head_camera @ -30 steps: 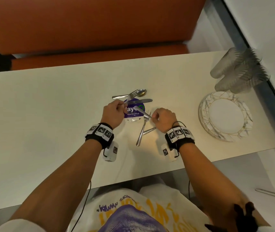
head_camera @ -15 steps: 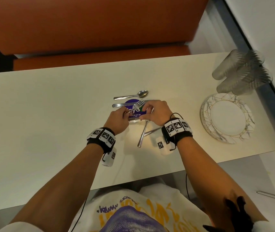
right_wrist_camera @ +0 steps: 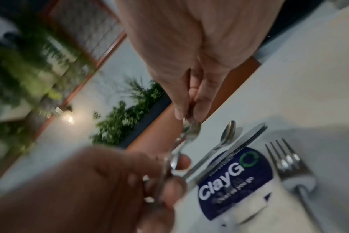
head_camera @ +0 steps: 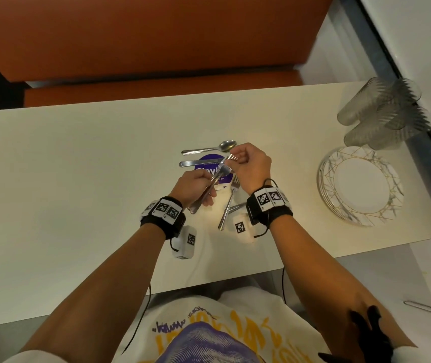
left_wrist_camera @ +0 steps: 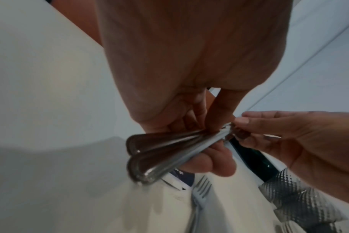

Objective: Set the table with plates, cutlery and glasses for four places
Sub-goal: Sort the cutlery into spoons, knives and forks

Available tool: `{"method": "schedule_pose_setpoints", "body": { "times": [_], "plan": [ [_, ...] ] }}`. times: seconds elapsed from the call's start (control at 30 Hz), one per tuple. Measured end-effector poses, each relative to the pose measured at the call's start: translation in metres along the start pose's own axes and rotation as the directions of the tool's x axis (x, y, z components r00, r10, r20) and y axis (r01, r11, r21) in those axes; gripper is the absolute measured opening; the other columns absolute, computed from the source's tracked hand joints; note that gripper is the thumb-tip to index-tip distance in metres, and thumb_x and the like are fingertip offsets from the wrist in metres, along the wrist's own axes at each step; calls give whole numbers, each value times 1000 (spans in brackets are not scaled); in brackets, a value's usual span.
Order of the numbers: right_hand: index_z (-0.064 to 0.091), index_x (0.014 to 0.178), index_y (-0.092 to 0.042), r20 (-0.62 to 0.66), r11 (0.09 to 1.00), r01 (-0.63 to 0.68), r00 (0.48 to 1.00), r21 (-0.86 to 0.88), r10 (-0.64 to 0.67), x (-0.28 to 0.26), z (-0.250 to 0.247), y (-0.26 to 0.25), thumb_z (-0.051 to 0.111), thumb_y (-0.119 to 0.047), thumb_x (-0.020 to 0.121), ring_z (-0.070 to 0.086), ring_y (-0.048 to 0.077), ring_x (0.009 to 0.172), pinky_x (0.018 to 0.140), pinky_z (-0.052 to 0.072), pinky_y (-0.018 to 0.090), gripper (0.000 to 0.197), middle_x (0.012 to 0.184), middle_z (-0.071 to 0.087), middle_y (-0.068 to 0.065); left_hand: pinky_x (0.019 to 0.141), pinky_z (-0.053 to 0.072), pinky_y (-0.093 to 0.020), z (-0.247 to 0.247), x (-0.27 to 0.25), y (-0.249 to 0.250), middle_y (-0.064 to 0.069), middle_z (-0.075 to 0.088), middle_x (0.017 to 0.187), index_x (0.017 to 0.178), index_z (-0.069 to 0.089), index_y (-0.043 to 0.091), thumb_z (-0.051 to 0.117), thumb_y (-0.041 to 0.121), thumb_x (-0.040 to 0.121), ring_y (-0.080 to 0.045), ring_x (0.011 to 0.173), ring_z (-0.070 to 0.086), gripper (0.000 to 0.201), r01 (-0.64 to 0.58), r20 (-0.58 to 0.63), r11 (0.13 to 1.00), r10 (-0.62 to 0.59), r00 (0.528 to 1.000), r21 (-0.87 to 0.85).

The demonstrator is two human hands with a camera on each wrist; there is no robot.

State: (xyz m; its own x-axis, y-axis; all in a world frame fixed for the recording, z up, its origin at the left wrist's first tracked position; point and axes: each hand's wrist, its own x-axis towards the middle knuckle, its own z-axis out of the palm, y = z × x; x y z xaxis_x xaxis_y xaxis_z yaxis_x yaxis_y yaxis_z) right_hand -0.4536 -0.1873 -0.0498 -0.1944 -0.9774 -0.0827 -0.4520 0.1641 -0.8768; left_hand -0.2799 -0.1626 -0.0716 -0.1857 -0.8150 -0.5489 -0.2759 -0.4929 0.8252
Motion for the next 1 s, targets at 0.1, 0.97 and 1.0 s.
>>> {"method": "schedule_pose_setpoints", "body": {
  "times": [0.1, 0.97, 1.0],
  "plan": [
    [71, 102, -11, -7, 993, 52, 999, -102, -53, -1, 6, 2, 84, -9, 78, 58, 5, 73, 69, 50, 8, 27, 96, 67, 2, 52, 47, -32, 4, -1, 4, -17, 68, 73, 96, 69, 5, 46, 4, 99, -26, 54, 56, 23, 31, 28, 995, -29, 999, -97],
    [56, 129, -20, 185, 845, -178, 933, -504, 308, 2, 8, 83, 77, -33, 86, 51, 27, 119, 90, 44, 33, 49, 129, 51, 9, 59, 38, -28, -5, 15, -36, 3, 56, 78, 94, 67, 15, 38, 15, 107, -13, 64, 46, 31, 131, -129, 981, -113, 985, 142],
    [56, 127, -20, 182, 843, -178, 934, -508, 307, 2, 8, 83, 77, -32, 85, 51, 26, 118, 87, 42, 31, 48, 129, 50, 8, 59, 38, -28, -6, 14, -36, 0, 57, 80, 94, 67, 15, 38, 15, 107, -14, 64, 46, 31, 141, -133, 980, -123, 984, 139]
  ]
}}
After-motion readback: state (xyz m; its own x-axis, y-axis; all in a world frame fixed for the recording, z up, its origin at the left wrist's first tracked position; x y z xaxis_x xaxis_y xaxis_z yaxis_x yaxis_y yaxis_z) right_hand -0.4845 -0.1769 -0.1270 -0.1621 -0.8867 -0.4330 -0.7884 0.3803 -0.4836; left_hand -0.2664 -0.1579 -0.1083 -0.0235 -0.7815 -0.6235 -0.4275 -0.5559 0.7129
